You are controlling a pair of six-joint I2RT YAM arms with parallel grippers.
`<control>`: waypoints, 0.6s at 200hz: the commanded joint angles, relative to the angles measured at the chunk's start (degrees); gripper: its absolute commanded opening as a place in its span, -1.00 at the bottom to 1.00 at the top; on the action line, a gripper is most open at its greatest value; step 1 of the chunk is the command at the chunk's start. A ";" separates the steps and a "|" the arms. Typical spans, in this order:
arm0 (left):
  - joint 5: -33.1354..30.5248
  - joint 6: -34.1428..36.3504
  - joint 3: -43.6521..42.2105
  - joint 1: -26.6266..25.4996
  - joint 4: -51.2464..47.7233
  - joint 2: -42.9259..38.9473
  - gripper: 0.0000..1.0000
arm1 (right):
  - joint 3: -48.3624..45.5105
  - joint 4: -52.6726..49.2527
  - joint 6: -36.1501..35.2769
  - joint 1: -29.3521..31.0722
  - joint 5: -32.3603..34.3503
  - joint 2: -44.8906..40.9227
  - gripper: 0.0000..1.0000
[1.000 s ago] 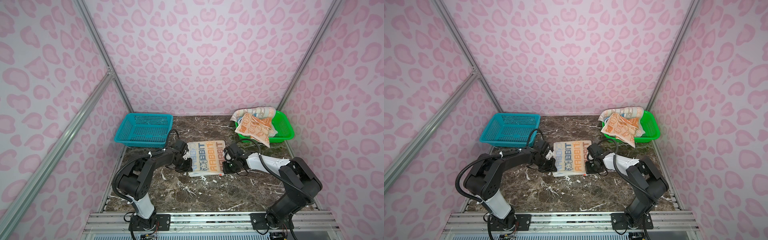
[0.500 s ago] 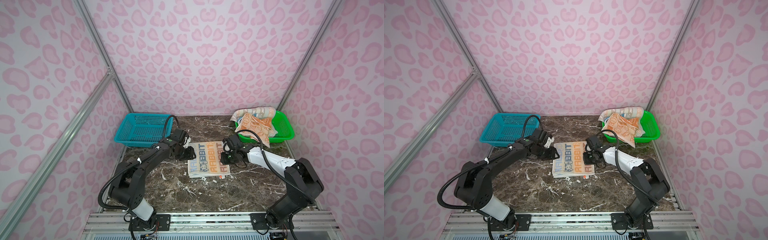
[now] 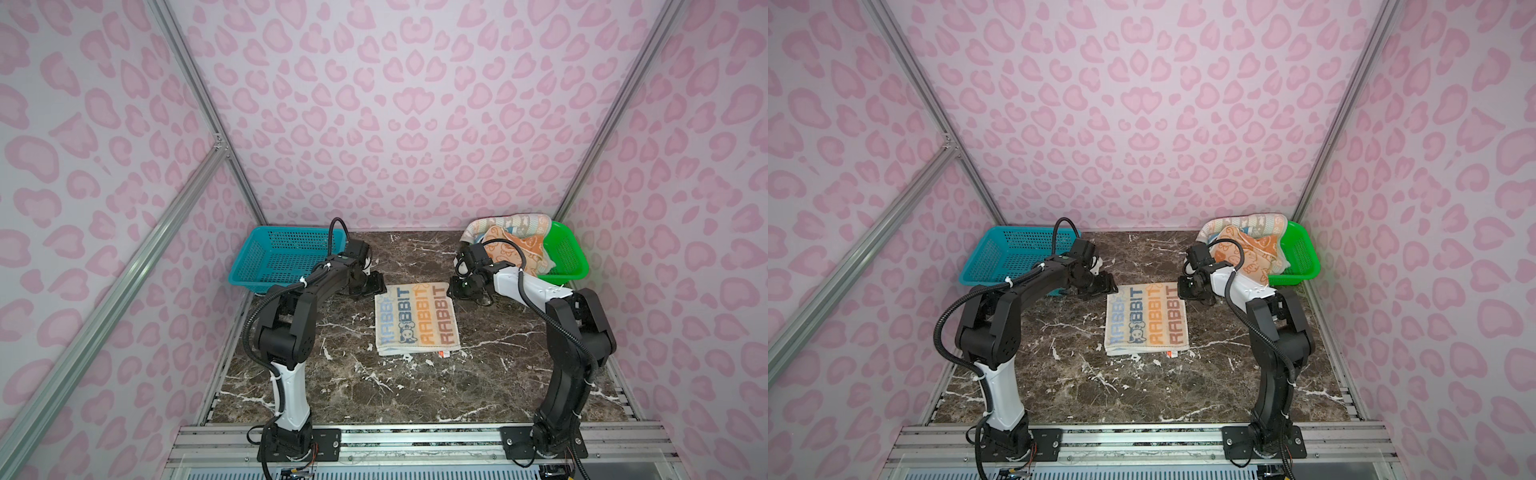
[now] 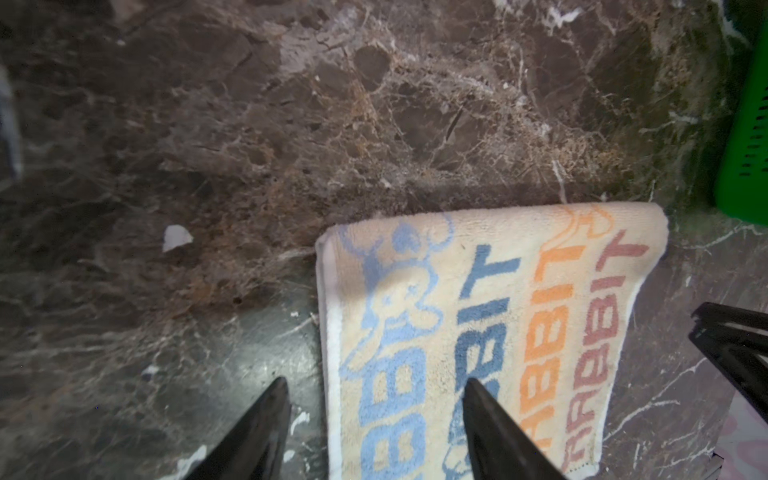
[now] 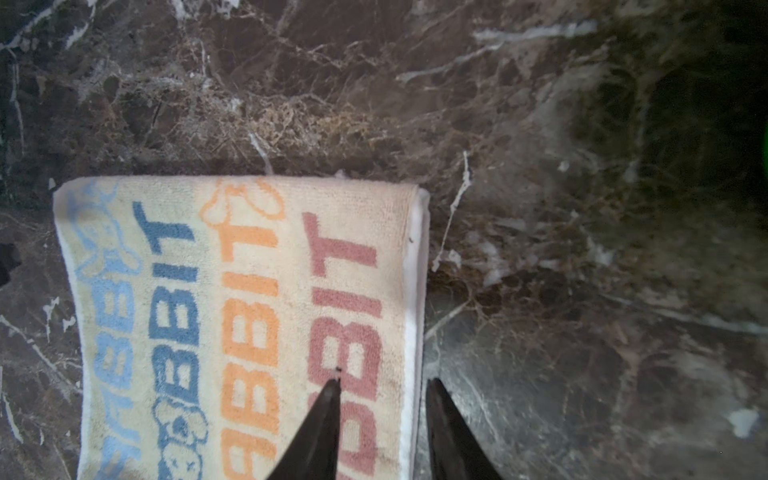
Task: Fold and stack the towels
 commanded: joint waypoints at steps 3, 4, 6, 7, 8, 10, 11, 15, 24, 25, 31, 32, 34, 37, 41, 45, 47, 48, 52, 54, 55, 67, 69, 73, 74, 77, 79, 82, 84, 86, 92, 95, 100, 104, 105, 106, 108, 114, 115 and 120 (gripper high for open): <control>0.44 0.27 1.24 0.02 -0.18 2.47 0.32 | 3.15 -2.30 -0.68 -0.28 0.88 3.42 -0.21; 0.38 0.31 1.25 -0.01 -0.19 2.57 0.32 | 3.37 -2.44 -0.68 -0.29 0.98 3.51 -0.21; 0.22 0.34 1.30 0.03 -0.20 2.73 0.32 | 3.68 -2.58 -0.61 -0.25 1.05 3.82 -0.21; 0.18 0.35 1.33 0.04 -0.20 2.83 0.31 | 3.86 -2.62 -0.64 -0.28 1.15 3.97 -0.21; 0.09 0.35 1.34 0.04 -0.20 2.92 0.31 | 4.00 -2.69 -0.57 -0.29 1.20 4.05 -0.21; 0.03 0.31 1.41 0.02 -0.25 3.08 0.31 | 4.34 -2.80 -0.47 -0.32 1.37 4.42 -0.21; 0.00 0.37 1.43 0.03 -0.23 3.13 0.31 | 4.41 -2.82 -0.40 -0.31 1.48 4.53 -0.21; -0.18 0.48 1.56 0.04 -0.22 3.45 0.30 | 4.90 -2.84 -0.18 -0.29 1.67 5.00 -0.21; -0.48 0.61 1.74 0.00 -0.03 3.94 0.29 | 5.40 -2.31 0.57 -0.30 2.19 5.71 -0.20; -0.52 0.61 1.77 -0.02 0.02 4.00 0.29 | 5.43 -2.26 0.69 -0.30 2.24 5.76 -0.20; -0.79 0.70 1.92 0.04 0.10 4.29 0.29 | 5.61 -1.88 1.19 -0.30 2.43 6.07 -0.20; -0.79 0.75 1.94 0.00 0.13 4.31 0.29 | 5.66 -1.88 1.23 -0.30 2.50 6.11 -0.20; -0.96 0.78 1.96 0.02 0.14 4.39 0.29 | 5.81 -1.74 1.43 -0.26 2.55 6.25 -0.20; -1.06 0.79 2.04 0.02 0.17 4.56 0.28 | 5.91 -1.60 1.59 -0.25 2.50 6.46 -0.20; -1.21 0.84 2.18 0.04 0.34 4.72 0.28 | 6.06 -1.40 1.81 -0.30 2.42 6.77 -0.20; -1.38 0.88 2.27 0.00 0.42 4.97 0.28 | 6.43 -1.35 1.92 -0.24 2.51 7.07 -0.20; -1.41 0.88 2.35 0.01 0.44 5.08 0.28 | 6.62 -1.35 2.00 -0.22 2.55 7.28 -0.20; -1.50 0.88 2.38 0.01 0.47 5.15 0.28 | 6.65 -1.34 2.02 -0.17 2.60 7.37 -0.19; -1.67 0.88 2.57 0.01 0.47 5.40 0.27 | 7.00 -1.39 2.03 -0.18 2.87 7.68 -0.19; -1.74 0.88 2.65 0.01 0.45 5.50 0.28 | 7.22 -1.42 2.00 -0.18 3.01 7.83 -0.20; -1.72 0.84 2.70 0.03 0.47 5.53 0.27 | 7.26 -1.51 1.98 -0.11 3.05 7.95 -0.20; -2.38 0.71 3.26 -0.01 0.53 6.23 0.28 | 7.91 -1.63 1.90 -0.09 3.91 8.83 -0.19; -2.44 0.70 3.39 0.04 0.55 6.37 0.27 | 7.91 -1.57 1.90 -0.03 3.98 8.97 -0.18; -2.64 0.70 3.65 0.00 0.52 6.58 0.27 | 7.91 -1.40 1.96 0.05 4.05 9.18 -0.18; -2.70 0.70 3.69 0.02 0.51 6.60 0.27 | 7.91 -1.28 1.96 0.01 4.14 9.20 -0.18; -2.87 0.60 3.86 -0.01 0.68 6.69 0.27 | 9.34 -1.06 2.06 -0.03 4.30 9.31 -0.17; -3.03 0.61 3.98 0.03 0.74 6.77 0.27 | 9.76 -0.90 2.12 -0.03 4.32 9.36 -0.17; -3.17 0.55 4.11 0.04 0.78 6.85 0.27 | 10.03 -0.66 2.20 0.04 4.40 9.54 -0.17; -3.37 0.53 4.22 0.00 0.83 6.94 0.27 | 10.13 -0.47 2.22 0.05 4.45 9.61 -0.16; -3.48 0.53 4.33 0.03 0.83 6.94 0.27 | 10.22 -0.34 2.29 0.10 4.60 9.65 -0.16; -3.95 0.53 4.82 0.02 0.86 7.17 0.28 | 10.49 0.15 2.48 0.10 4.87 9.90 -0.15; -4.09 0.45 5.05 0.03 0.92 7.30 0.28 | 10.72 0.29 2.58 0.16 5.13 10.19 -0.14; -4.47 0.36 5.49 0.00 0.91 7.47 0.28 | 11.18 0.41 2.72 0.16 5.43 10.61 -0.13; -4.66 0.34 5.93 0.01 0.81 7.69 0.29 | 11.54 0.33 2.83 0.24 5.61 11.03 -0.11; -4.67 0.35 6.02 0.03 0.74 7.77 0.29 | 11.70 0.33 2.79 0.28 5.63 11.14 -0.11; -4.73 0.35 6.14 0.04 0.75 7.81 0.29 | 11.87 0.33 2.86 0.30 5.63 11.23 -0.10; -4.77 0.35 6.35 0.02 0.76 7.90 0.29 | 12.11 0.26 2.87 0.29 5.73 11.49 -0.09; -4.78 0.43 6.97 0.04 0.49 8.20 0.29 | 12.79 0.02 2.92 0.26 5.91 12.03 -0.07; -4.82 0.44 7.06 0.04 0.45 8.29 0.29 | 12.94 -0.05 2.88 0.24 5.95 12.17 -0.07; -4.93 0.44 7.50 0.04 0.30 8.58 0.29 | 13.60 -0.26 3.00 0.30 6.11 12.71 -0.06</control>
